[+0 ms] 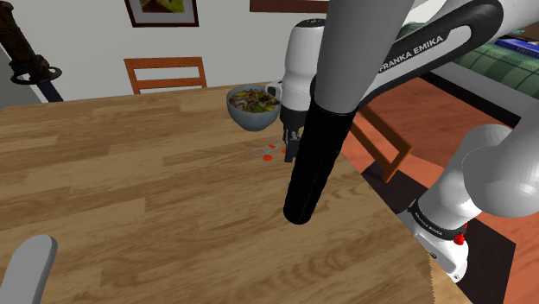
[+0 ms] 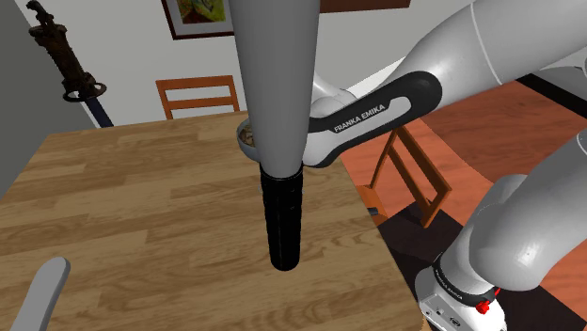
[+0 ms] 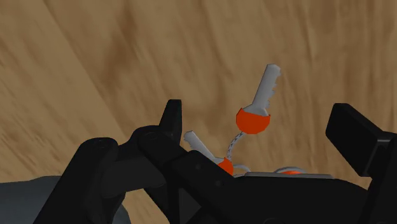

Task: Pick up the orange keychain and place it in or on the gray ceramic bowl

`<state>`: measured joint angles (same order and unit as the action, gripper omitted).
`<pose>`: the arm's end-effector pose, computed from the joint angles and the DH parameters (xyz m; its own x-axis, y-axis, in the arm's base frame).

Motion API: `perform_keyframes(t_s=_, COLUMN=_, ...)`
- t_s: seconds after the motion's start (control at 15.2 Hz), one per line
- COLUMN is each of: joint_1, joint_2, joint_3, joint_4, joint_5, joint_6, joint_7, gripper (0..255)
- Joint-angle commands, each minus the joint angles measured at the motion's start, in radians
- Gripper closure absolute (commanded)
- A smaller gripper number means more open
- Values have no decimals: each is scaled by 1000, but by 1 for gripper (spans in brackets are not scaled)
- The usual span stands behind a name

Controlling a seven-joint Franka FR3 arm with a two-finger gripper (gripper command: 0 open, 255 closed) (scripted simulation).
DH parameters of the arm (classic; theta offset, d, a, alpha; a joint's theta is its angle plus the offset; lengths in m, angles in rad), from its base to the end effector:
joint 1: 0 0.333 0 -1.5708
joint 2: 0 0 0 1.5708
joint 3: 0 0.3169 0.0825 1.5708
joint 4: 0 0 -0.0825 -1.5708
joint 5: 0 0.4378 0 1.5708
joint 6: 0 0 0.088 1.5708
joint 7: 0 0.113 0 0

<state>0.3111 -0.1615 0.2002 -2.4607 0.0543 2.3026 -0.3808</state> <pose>0.4367 0.2445 0.3149 0.6575 0.7534 0.0037 0.7534 -0.6575 -0.0076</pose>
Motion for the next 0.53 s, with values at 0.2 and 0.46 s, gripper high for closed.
perform_keyframes(t_s=0.2, joint_1=0, joint_2=1, joint_3=0, joint_4=0, joint_5=0, joint_6=1, joint_7=0, gripper=255)
perform_keyframes(t_s=0.46, joint_1=0, joint_2=-1, joint_3=0, joint_4=-3, joint_5=1, joint_6=2, joint_7=0, gripper=255)
